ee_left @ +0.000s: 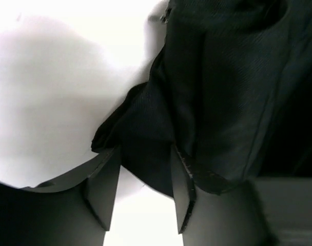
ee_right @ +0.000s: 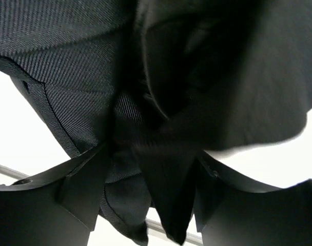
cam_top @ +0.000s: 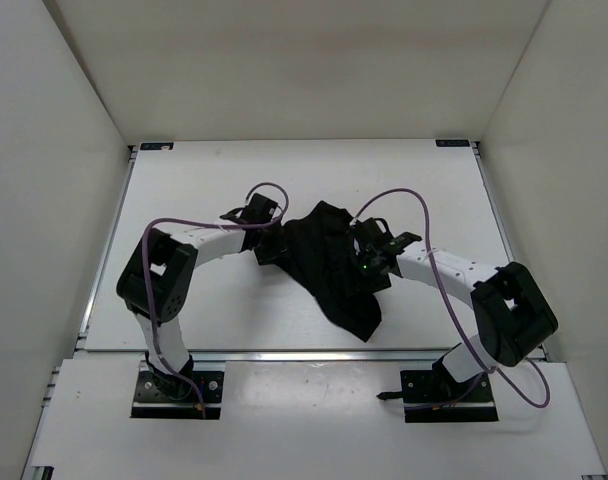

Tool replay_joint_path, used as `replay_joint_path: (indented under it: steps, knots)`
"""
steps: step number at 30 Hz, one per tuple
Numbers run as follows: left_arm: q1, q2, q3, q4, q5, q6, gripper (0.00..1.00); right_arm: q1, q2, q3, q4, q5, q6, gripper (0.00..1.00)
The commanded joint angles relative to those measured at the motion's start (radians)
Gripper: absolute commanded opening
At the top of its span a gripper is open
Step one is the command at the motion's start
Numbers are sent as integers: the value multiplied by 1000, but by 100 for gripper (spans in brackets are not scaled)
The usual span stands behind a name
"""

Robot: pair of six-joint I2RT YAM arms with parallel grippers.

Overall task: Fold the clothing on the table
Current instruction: Move the skirt to the center of the board, then flatten the skirt out

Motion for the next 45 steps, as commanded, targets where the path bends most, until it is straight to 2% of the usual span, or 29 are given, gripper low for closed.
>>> replay_joint_path:
  steps: [1, 2, 3, 4, 5, 6, 10, 12, 14, 15, 16, 17, 18, 19, 21, 23, 30, 32, 33, 34, 36, 37, 38, 40, 41, 44, 45]
  knots:
    - [-24, 78, 97, -109, -72, 31, 56, 5, 0, 16, 37, -21, -7, 57]
    - [-26, 87, 109, -145, -72, 51, 56, 5, -5, 10, 37, -34, -12, 56]
    - [-38, 78, 103, -147, -73, 57, 66, 2, -16, 11, 38, -32, -6, 56]
    - [-34, 68, 79, -126, -66, 54, 69, -1, -23, 10, 44, -35, -6, 57]
    - [-23, 55, 63, -118, -63, 54, 91, 1, -25, 6, 44, -40, -10, 56]
    - [-21, 55, 42, -94, -49, 45, 91, -7, -28, 5, 50, -40, -7, 55]
    - [-9, 141, 114, -191, -58, 104, 76, -12, -22, 6, 51, -49, -15, 55]
    - [-27, 176, 169, -235, -99, 132, 58, -9, -25, 8, 52, -47, -12, 55]
    - [-26, 184, 157, -221, -92, 143, 26, -21, -31, 6, 50, -52, -14, 55]
    - [-26, 174, 148, -219, -81, 138, 0, -21, -37, 8, 52, -54, -14, 55]
    - [-23, 169, 132, -206, -81, 134, 0, -28, -39, 0, 54, -54, -12, 45]
    - [-8, 158, 114, -196, -80, 143, 0, -44, -46, 2, 54, -72, -20, 25]
    - [-6, 150, 109, -198, -78, 152, 0, -59, -43, 2, 49, -81, -20, 16]
    - [5, 137, 102, -201, -60, 161, 0, -62, -55, 12, 41, -83, -21, 2]
    - [46, 94, 123, -230, -64, 199, 0, -117, -75, 37, 20, -103, -46, 0]
    - [83, -15, 135, -247, -73, 215, 0, -171, -144, 94, 2, -139, -63, 0]
    - [256, -316, 247, -364, -90, 282, 0, -585, -339, 183, 9, -409, -47, 0]
    - [292, -379, 228, -400, -77, 307, 0, -601, -321, 212, -101, -297, -79, 0]
    - [310, -399, 200, -405, -75, 315, 0, -601, -304, 220, -118, -200, -87, 1]
    - [325, -415, 156, -390, -52, 330, 0, -601, -266, 224, -200, -102, -96, 15]
    - [350, -422, 82, -373, 17, 338, 0, -634, -203, 238, -251, -14, -115, 31]
    - [364, -417, 62, -365, 49, 341, 1, -636, -183, 237, -290, 39, -125, 34]
    - [370, -416, 24, -356, 61, 341, 5, -633, -174, 246, -305, 66, -127, 49]
    - [382, -399, -36, -327, 78, 341, 36, -608, -155, 259, -321, 174, -124, 70]
    - [391, -405, -41, -313, 86, 336, 45, -578, -160, 269, -318, 216, -126, 73]
    - [417, -371, -66, -318, 114, 342, 49, -549, -164, 292, -312, 249, -110, 74]
    - [422, -371, -78, -310, 124, 336, 50, -529, -181, 295, -290, 227, -118, 68]
